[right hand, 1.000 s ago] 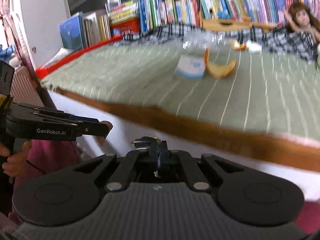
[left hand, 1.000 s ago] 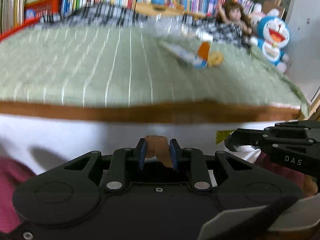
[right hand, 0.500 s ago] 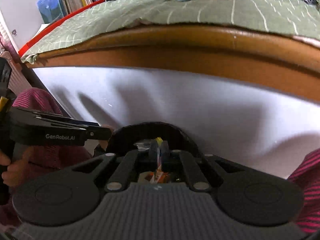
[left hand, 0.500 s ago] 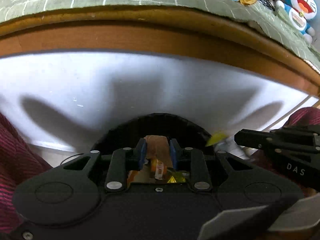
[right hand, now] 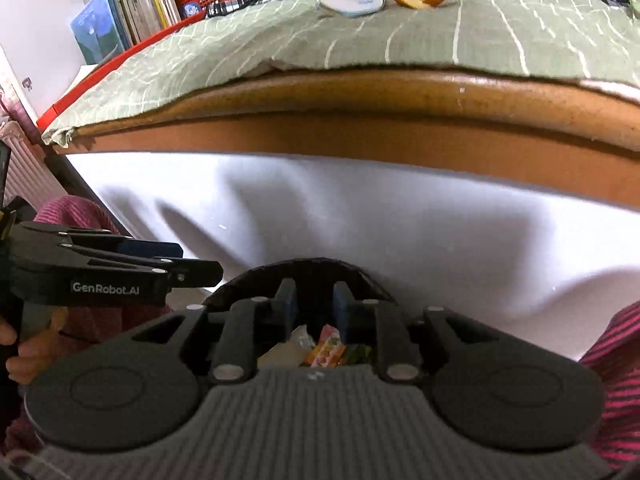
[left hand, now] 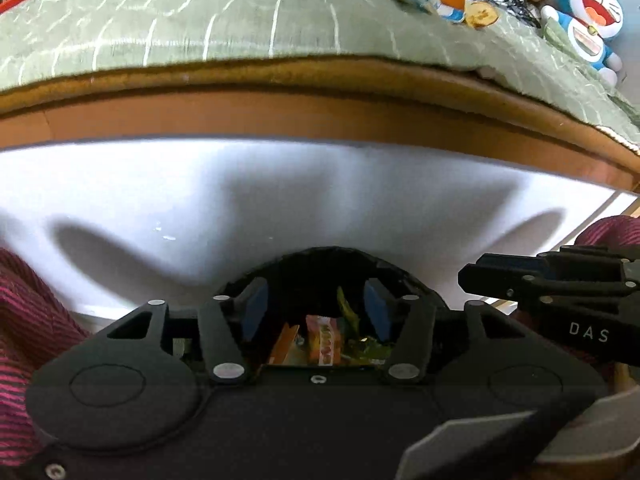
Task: Organize books
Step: 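Open both tools over the bin and raise them above the bed, then grasp the white-blue packet with the left tool while the right tool grasps the orange peel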
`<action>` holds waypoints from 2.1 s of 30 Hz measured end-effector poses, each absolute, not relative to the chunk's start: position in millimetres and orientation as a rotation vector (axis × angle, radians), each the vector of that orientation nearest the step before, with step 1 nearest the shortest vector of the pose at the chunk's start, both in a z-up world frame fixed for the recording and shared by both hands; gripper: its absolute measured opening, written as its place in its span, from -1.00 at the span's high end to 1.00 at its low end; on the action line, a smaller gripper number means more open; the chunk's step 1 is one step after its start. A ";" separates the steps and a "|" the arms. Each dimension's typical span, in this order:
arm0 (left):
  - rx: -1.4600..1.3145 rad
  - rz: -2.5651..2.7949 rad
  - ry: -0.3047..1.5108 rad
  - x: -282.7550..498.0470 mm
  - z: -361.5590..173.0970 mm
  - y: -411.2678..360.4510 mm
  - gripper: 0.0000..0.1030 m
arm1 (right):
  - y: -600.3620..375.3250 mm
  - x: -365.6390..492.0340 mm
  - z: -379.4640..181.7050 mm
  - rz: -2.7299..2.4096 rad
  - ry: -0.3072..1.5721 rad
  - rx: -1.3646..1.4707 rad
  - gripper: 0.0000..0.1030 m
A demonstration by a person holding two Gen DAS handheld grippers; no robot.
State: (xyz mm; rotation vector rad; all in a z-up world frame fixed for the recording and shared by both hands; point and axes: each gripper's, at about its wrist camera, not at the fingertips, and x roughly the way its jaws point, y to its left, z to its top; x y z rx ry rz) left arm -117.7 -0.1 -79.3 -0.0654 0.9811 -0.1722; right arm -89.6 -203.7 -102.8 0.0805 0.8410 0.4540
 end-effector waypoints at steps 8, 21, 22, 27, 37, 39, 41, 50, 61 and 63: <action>-0.053 -0.291 0.827 -124.0 -17.9 -0.1 -0.48 | -213.1 -95.3 -45.5 0.502 0.658 0.084 -0.18; -0.269 -0.317 0.687 -48.8 46.4 -5.0 -0.53 | -253.1 -45.5 8.2 0.295 0.424 0.163 -0.73; -0.294 -0.308 0.696 -36.7 44.0 -3.8 -0.46 | -253.2 -37.8 8.1 0.284 0.424 0.171 -0.73; -0.368 -0.263 0.728 17.5 37.0 -8.2 -0.15 | -250.6 -1.5 0.5 0.262 0.448 0.203 -0.76; -0.482 -0.200 0.800 86.4 7.6 -15.1 0.21 | -244.4 39.5 -14.8 0.246 0.504 0.231 -0.71; -0.492 -0.202 0.799 91.6 6.6 -18.2 0.23 | -244.2 43.6 -16.7 0.253 0.511 0.234 -0.51; -0.502 -0.207 0.804 95.6 5.2 -21.2 0.27 | -243.8 44.3 -17.5 0.268 0.515 0.236 -0.24; -0.473 -0.210 0.805 97.7 1.6 -43.1 0.73 | -243.6 26.1 -11.9 0.262 0.462 0.178 0.32; -0.432 -0.245 0.798 81.6 4.9 -48.3 0.69 | -256.3 16.3 -10.6 0.186 0.444 0.151 0.40; -0.449 -0.260 0.796 81.6 3.6 -49.9 0.59 | -255.3 16.6 -10.7 0.191 0.445 0.148 0.40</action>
